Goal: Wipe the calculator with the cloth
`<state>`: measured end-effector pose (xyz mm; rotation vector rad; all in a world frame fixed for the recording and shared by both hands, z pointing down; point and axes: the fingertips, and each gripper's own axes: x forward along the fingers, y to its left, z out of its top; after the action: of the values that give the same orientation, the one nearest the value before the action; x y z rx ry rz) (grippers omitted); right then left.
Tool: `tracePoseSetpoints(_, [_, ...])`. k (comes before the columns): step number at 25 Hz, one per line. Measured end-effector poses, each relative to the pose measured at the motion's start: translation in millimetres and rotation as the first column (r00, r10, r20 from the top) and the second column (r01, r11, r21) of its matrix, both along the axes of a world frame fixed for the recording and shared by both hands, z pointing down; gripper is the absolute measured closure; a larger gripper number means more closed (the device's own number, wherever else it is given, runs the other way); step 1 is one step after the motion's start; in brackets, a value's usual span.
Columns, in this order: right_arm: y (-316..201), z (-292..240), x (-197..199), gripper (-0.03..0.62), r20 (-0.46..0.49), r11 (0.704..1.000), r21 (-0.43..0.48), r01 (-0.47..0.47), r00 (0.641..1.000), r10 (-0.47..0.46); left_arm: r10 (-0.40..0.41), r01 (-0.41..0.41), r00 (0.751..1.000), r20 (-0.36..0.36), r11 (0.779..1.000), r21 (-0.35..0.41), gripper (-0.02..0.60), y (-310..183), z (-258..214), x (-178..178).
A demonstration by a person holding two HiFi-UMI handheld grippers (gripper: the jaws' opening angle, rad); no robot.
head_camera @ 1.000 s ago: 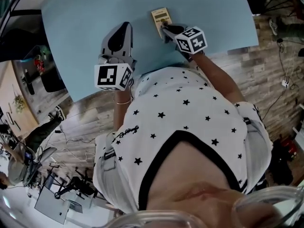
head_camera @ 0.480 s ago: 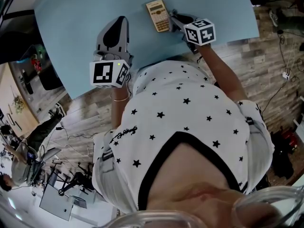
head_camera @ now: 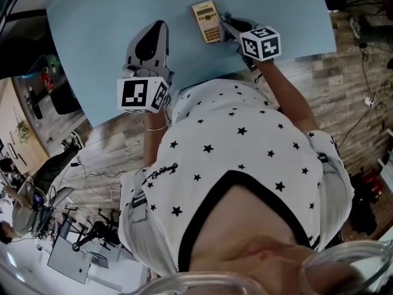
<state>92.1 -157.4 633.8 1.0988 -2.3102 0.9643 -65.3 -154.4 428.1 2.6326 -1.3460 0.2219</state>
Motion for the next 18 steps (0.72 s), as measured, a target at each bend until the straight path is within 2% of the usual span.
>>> tracePoseSetpoints(4, [-21,-31,-6,0.545,0.049,0.996,0.081,-0.032,0.998,0.028,-0.012,0.012,1.0,-0.003,1.0,0.002,0.551,-4,0,-7])
tracePoseSetpoints(7, [-33,-66,-11,0.545,0.081,0.981,0.189,-0.05,0.996,0.036,-0.022,0.022,1.0,-0.009,1.0,0.005,0.551,-4,-1,-11])
tracePoseSetpoints(11, [-45,-113,-16,0.545,0.106,0.938,0.339,-0.065,0.994,0.03,-0.024,0.024,1.0,-0.009,1.0,0.016,0.551,-7,-4,-9])
tracePoseSetpoints(14, [-48,-145,-11,0.546,0.144,0.894,0.434,-0.111,0.988,0.053,-0.026,0.026,1.0,-0.012,0.999,0.023,0.551,-9,-4,-4])
tracePoseSetpoints(16, [-49,-165,-11,0.546,0.167,0.864,0.484,-0.139,0.984,0.065,-0.024,0.025,1.0,-0.016,0.999,0.021,0.551,-10,-2,-4])
tracePoseSetpoints(18, [-51,-180,-17,0.547,0.191,0.846,0.511,-0.152,0.98,0.061,-0.023,0.024,1.0,-0.016,1.0,0.019,0.551,-12,-1,-7])
